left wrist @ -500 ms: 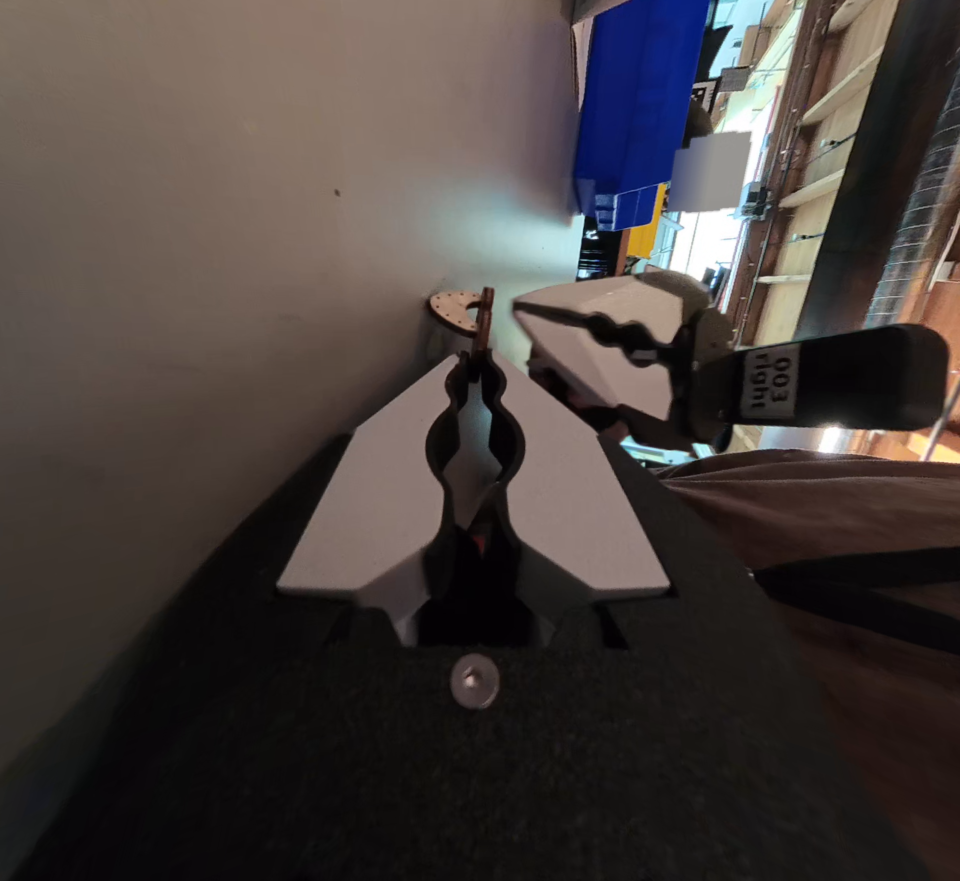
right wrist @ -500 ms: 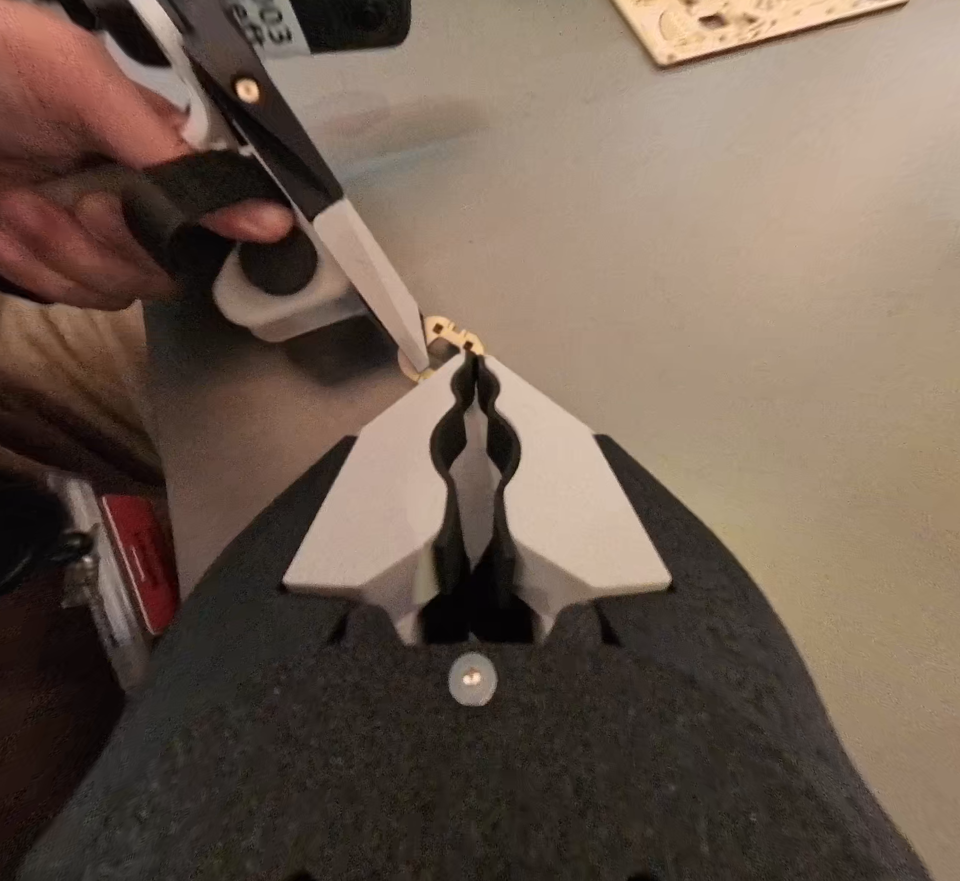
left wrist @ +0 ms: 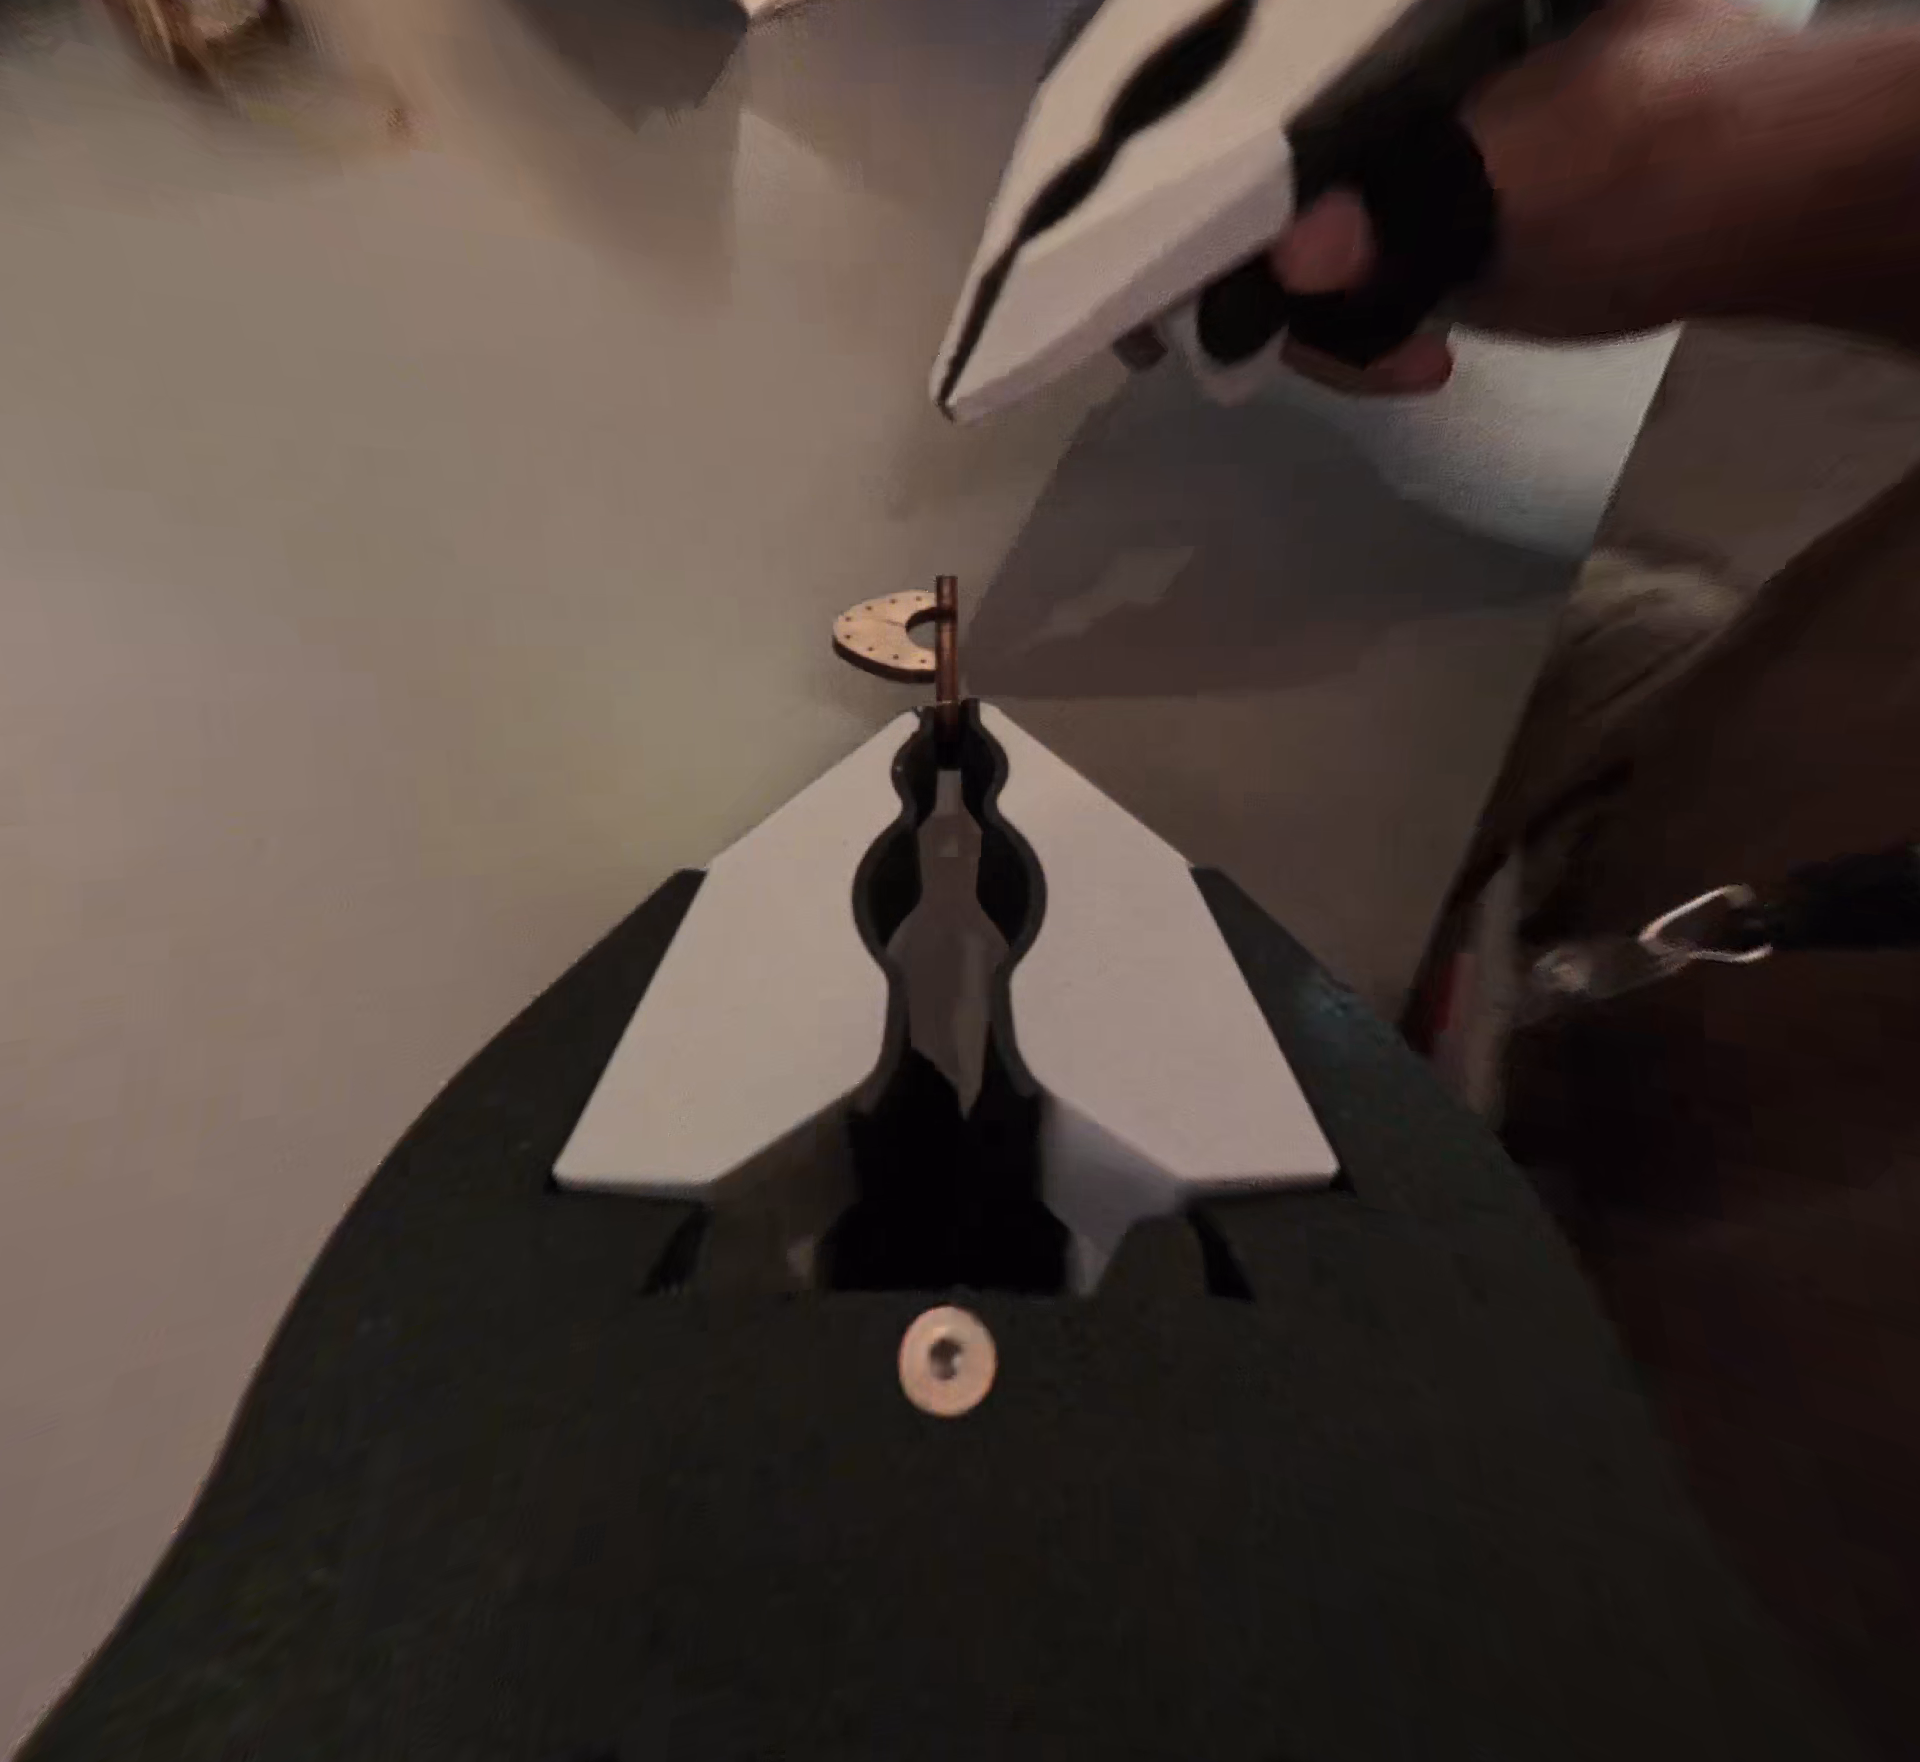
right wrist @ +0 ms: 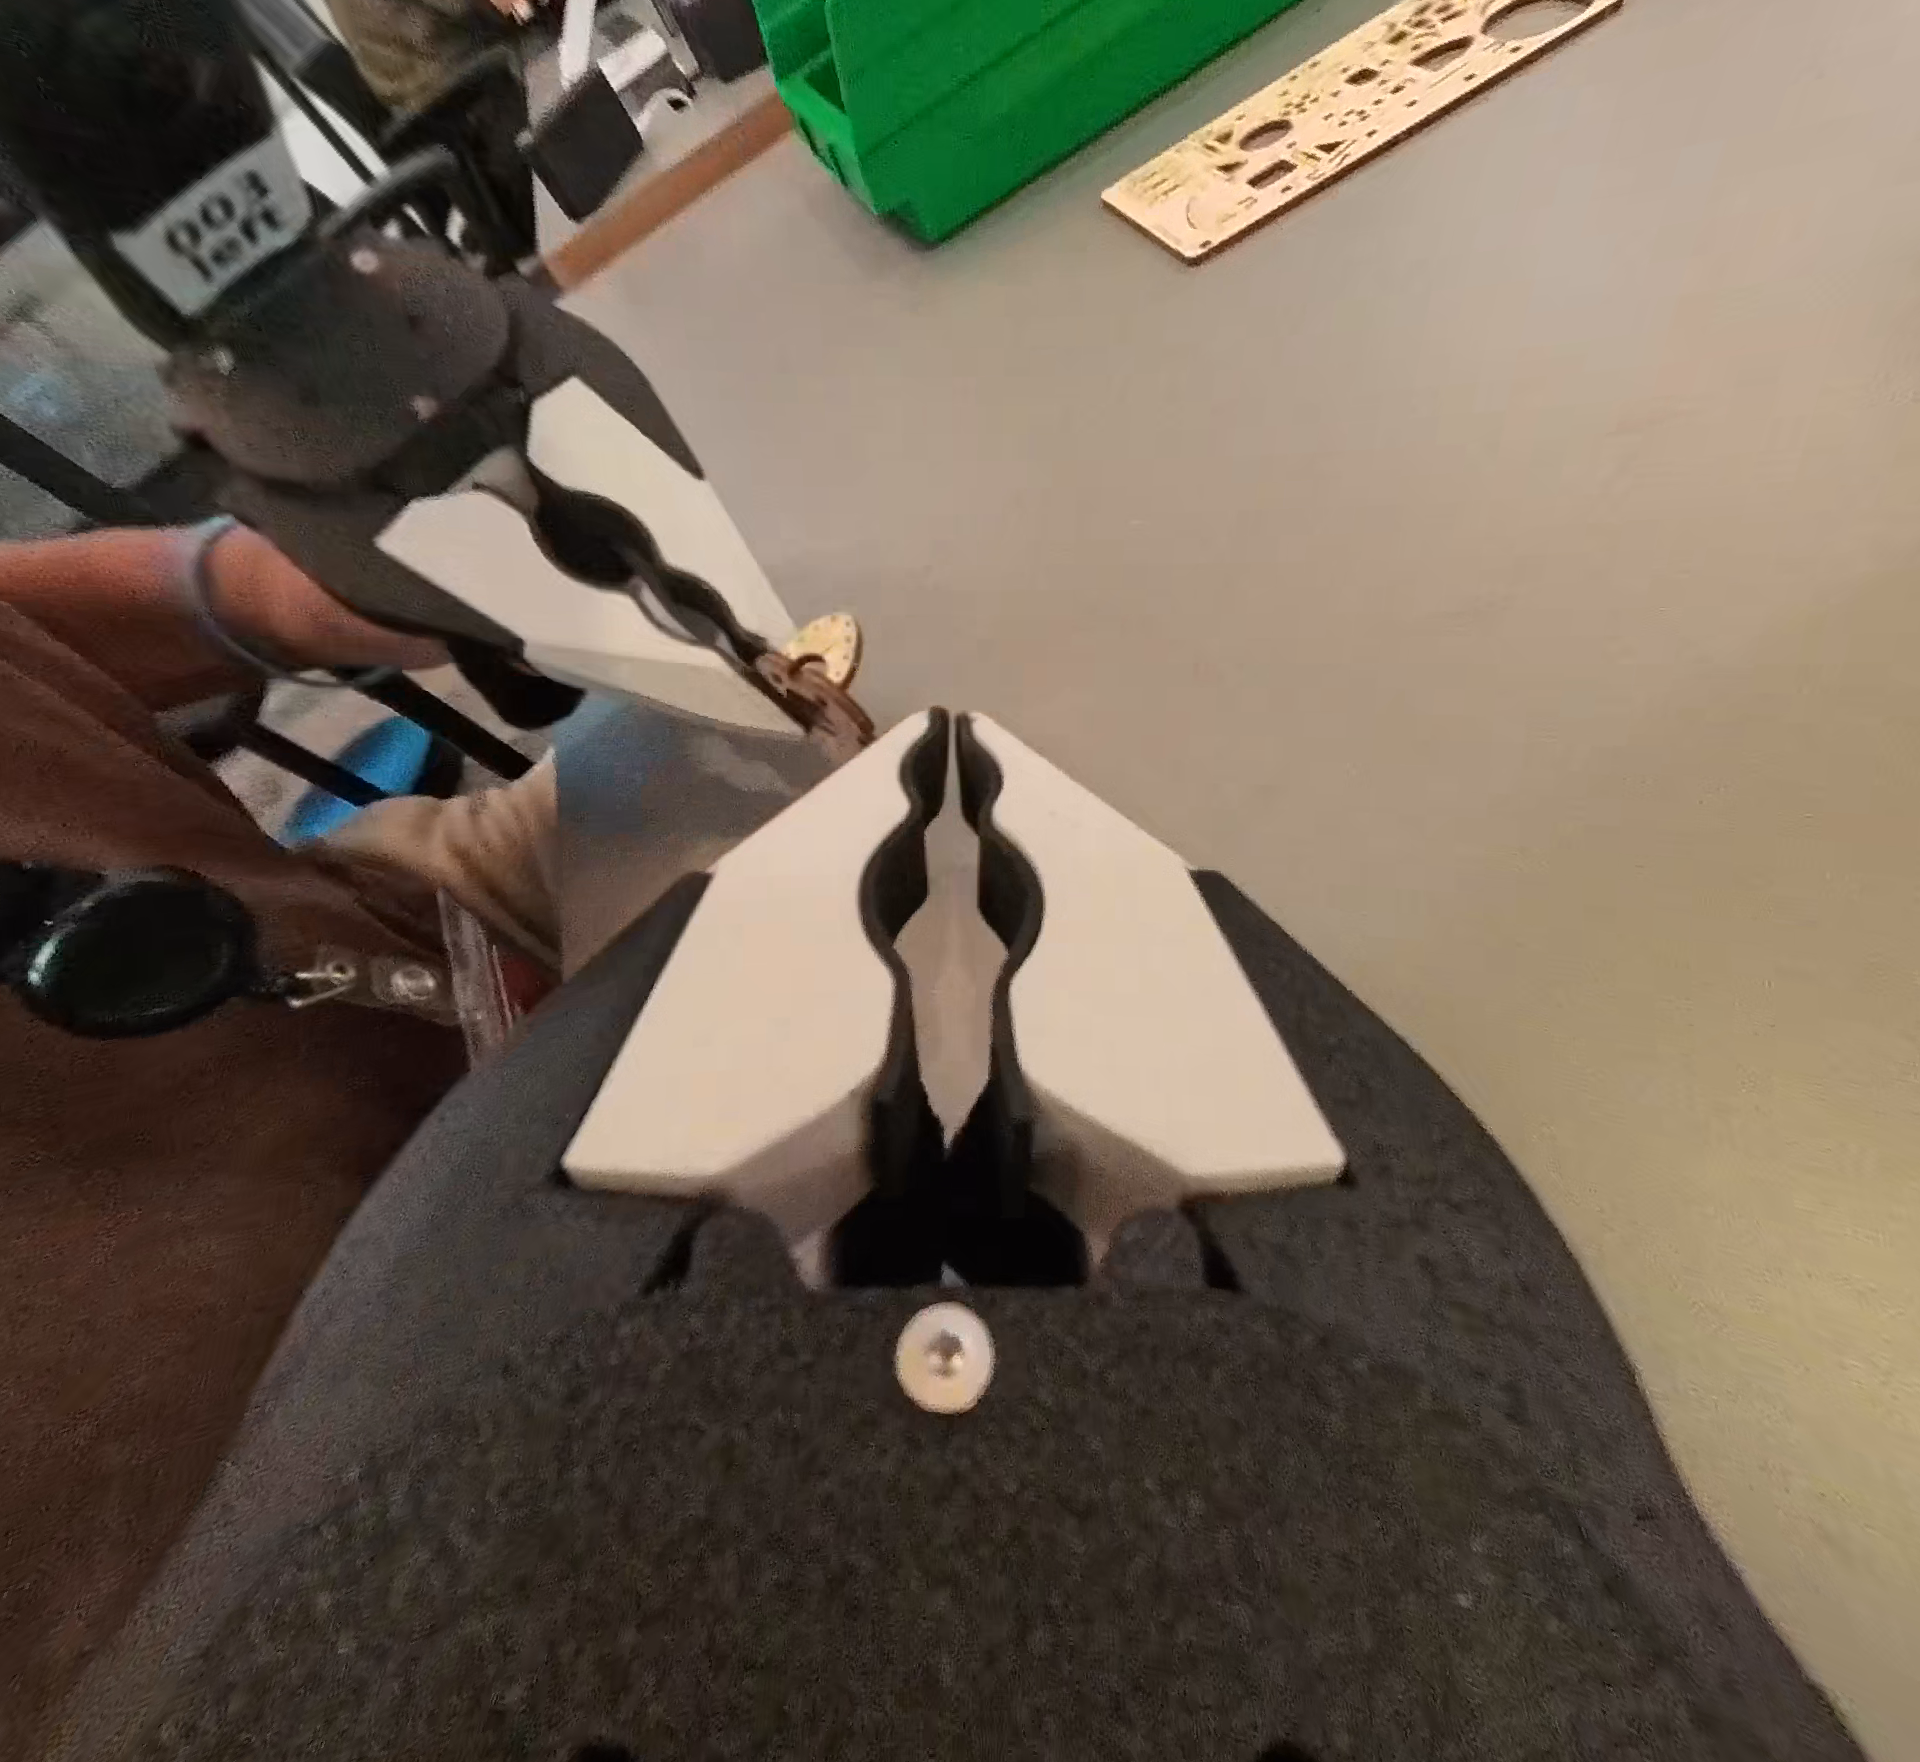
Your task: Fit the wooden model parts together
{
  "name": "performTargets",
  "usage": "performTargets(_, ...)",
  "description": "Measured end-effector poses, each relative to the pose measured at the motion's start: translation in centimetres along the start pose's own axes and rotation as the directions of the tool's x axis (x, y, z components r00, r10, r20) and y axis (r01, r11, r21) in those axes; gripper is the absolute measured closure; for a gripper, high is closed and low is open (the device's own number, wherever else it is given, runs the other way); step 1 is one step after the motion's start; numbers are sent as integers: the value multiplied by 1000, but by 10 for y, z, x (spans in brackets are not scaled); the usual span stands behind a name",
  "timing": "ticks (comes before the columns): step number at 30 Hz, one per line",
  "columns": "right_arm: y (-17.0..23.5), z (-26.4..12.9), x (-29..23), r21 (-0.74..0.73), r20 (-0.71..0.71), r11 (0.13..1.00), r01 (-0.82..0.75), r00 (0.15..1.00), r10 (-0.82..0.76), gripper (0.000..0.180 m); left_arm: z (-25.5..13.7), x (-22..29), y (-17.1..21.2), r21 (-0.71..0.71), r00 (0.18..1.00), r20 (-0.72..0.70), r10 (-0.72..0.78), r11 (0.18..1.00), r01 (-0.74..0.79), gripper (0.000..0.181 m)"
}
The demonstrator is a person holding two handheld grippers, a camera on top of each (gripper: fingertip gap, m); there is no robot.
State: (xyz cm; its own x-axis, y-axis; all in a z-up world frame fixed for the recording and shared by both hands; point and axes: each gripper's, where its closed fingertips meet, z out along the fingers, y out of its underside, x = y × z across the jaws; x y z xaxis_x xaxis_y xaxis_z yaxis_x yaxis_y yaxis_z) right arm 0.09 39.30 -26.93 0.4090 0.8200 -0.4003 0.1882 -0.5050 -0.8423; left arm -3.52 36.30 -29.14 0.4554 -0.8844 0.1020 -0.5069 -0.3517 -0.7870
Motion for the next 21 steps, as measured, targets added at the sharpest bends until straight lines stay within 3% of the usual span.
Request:
performTargets(4,4,1,-8,-15,71,999,-29,997,30,171,8,-6,9,-102,937,104,333,941,-323,180)
performTargets(7,12,3,-7,-41,55,999,-10,998,12,171,16,-15,27,-218,831,138,539,835,-506,180)
performTargets(10,18,4,-6,-57,23,998,2,1000,-1,171,19,-18,28,-246,715,176,677,733,-634,180)
performTargets(14,27,12,-9,-105,-2,992,71,997,-71,169,21,-18,29,-293,581,181,794,607,-739,177)
performTargets(17,31,16,-7,-131,-61,984,125,989,-133,171,18,-18,31,-305,578,163,799,598,-741,177)
performTargets(21,30,19,-18,-117,-24,987,112,993,-116,170,9,-21,33,-321,581,174,795,603,-730,167)
